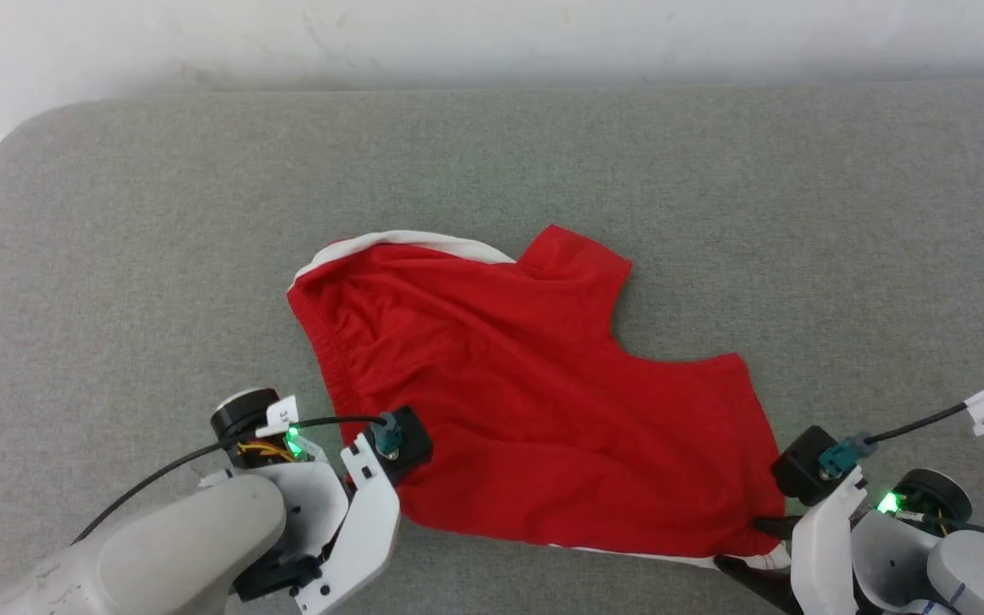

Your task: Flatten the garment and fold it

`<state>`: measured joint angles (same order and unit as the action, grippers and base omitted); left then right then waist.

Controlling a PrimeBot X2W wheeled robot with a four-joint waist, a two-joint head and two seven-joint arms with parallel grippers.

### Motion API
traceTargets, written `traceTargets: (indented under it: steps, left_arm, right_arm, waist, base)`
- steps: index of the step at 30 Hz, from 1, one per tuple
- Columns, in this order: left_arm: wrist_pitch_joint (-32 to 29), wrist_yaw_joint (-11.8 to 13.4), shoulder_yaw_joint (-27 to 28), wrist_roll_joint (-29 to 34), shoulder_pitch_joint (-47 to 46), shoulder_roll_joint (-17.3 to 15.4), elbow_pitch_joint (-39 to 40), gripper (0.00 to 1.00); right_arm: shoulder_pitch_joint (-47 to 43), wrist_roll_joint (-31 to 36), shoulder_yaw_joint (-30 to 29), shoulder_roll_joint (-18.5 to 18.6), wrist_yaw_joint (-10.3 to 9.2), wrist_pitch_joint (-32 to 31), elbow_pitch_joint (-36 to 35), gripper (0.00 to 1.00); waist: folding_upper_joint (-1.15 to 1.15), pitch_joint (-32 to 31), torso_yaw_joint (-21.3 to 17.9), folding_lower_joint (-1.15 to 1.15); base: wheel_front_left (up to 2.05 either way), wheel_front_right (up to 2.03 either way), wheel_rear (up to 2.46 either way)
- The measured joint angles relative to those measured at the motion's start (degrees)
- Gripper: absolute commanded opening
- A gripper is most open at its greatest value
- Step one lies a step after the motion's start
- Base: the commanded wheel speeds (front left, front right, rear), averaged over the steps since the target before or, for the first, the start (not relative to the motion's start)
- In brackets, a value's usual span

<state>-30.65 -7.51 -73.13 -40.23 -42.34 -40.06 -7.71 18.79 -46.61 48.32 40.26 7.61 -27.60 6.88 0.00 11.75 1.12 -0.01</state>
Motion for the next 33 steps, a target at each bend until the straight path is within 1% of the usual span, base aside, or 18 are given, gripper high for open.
traceTargets:
  steps: [1, 2, 3, 6, 9, 13, 15, 18, 22, 25, 29, 31, 33]
  left_arm:
    - [0.14, 0.0, 0.01, 0.0, 0.0, 0.05, -0.13, 0.0]
    - [0.44, 0.0, 0.01, 0.0, 0.01, 0.07, -0.31, 0.0]
    - [0.54, 0.0, 0.0, -0.01, 0.02, 0.09, -0.43, 0.0]
    - [1.99, -0.01, -0.11, -0.01, 0.19, 0.09, -0.78, 0.0]
    - [5.89, -0.01, -0.22, -0.46, 0.36, -0.29, -0.85, 0.0]
    - [11.94, -0.01, 0.81, -1.16, -0.58, -1.99, 0.12, 0.0]
    - [14.79, -0.01, 2.64, -0.97, -2.14, -2.92, 0.94, 0.0]
    - [18.16, 0.26, 5.36, 0.65, -5.69, -3.7, 2.41, 0.0]
    - [20.67, 0.58, 9.09, 0.64, -10.07, -3.66, 3.05, 0.0]
    - [22.17, 0.57, 11.95, -0.12, -14.25, -2.58, 1.37, 0.0]
    - [23.45, 0.55, 14.74, 0.37, -22.39, 0.99, -3.79, 0.0]
    - [24.14, 0.55, 15.5, 1.54, -26.61, 3.15, -6.54, 0.0]
    - [25.32, 0.55, 16.16, 3.09, -30.64, 5.25, -9.36, 0.0]
  right_arm:
    - [0.23, -0.32, 0.32, -0.23, 0.03, 0.97, 0.67, 0.62]
    - [0.43, -0.36, 0.62, -0.26, 0.03, 2.11, 1.14, 0.09]
    - [0.65, -0.35, 0.82, -0.26, 0.03, 3.61, 1.56, 0.0]
    - [1.26, -0.08, 1.42, 0.03, -0.01, 7.57, 2.16, 0.0]
    - [1.08, -0.05, 0.63, 0.31, 0.0, 12.15, 0.69, 0.0]
    - [1.08, 0.82, -4.97, 2.07, 0.0, 17.91, -3.47, 0.0]
    - [1.15, 1.96, -8.31, 2.92, -0.01, 19.82, -5.65, 0.0]
    - [1.6, 2.98, -14.04, 2.5, -0.02, 22.05, -8.47, 0.0]
    - [4.46, 4.2, -21.63, -0.9, -0.02, 23.31, -10.25, 0.0]
    - [8.47, 6.57, -26.7, -3.91, -0.01, 23.34, -9.13, 0.0]
    - [18.02, 9.34, -32.41, -9.72, -0.01, 22.9, -4.13, 0.0]
    - [23.77, 12.24, -32.97, -11.68, -0.01, 22.34, -1.65, 0.0]
    - [29.51, 15.45, -32.81, -12.6, -0.01, 22.09, 0.92, 0.0]
  waist:
    - [0.0, 0.04, 0.04, 0.0]
    - [0.0, 0.01, 0.04, 0.0]
    - [0.0, -0.04, -0.01, 0.0]
    - [0.0, -0.59, -0.17, 0.01]
    - [0.0, -1.53, -0.4, 0.01]
    - [0.0, -2.94, -0.75, 0.01]
    - [0.0, -3.56, -0.88, 0.01]
    - [0.0, -4.22, -0.95, 0.01]
    - [0.0, -4.26, -0.99, 0.01]
    - [0.0, -3.57, -0.94, 0.01]
    - [0.0, -1.81, -0.9, 0.01]
    - [0.0, -0.6, -0.98, 0.02]
    - [0.0, 0.79, -1.07, 0.02]
  base:
    - [0.0, 0.0, 0.0]
    - [0.0, 0.0, 0.0]
    - [0.0, 0.0, 0.0]
    - [0.0, 0.0, 0.0]
    - [0.0, 0.0, 0.0]
    - [0.0, 0.0, 0.0]
    - [0.0, 0.0, 0.0]
    - [0.0, 0.0, 0.0]
    - [0.0, 0.0, 0.0]
    - [0.0, 0.0, 0.0]
    - [0.0, 0.0, 0.0]
    - [0.0, 0.0, 0.0]
    - [0.0, 0.0, 0.0]
